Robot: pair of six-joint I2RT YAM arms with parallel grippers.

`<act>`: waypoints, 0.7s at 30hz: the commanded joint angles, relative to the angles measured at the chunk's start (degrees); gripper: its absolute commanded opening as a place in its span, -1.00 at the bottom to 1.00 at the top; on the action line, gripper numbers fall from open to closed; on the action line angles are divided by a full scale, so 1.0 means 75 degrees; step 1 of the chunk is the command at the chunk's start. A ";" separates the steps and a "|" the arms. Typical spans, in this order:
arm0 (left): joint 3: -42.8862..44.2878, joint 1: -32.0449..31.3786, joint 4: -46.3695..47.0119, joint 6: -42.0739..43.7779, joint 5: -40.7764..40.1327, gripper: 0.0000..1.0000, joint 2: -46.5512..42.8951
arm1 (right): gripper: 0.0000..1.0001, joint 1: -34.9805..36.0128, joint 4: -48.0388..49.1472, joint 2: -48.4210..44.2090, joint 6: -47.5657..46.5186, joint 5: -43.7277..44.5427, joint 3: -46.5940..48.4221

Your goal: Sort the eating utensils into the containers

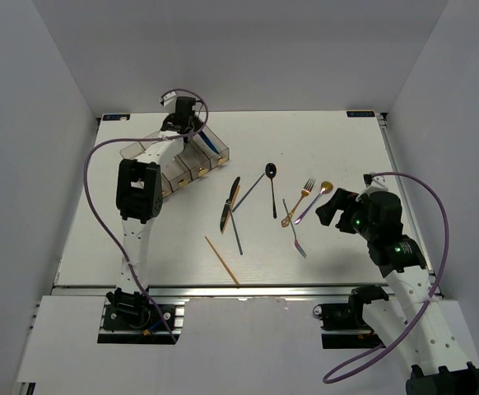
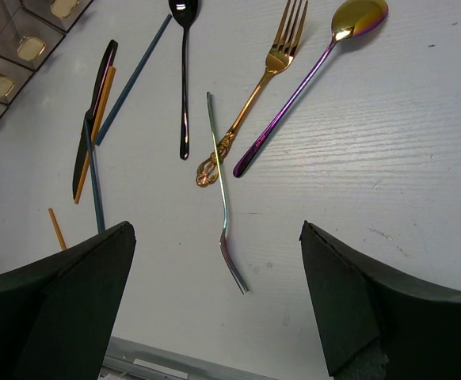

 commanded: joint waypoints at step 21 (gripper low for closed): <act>-0.1715 -0.0480 -0.1918 0.1072 -0.0398 0.96 -0.6016 | 0.79 0.2937 0.1039 0.3417 0.0168 0.1186 0.1654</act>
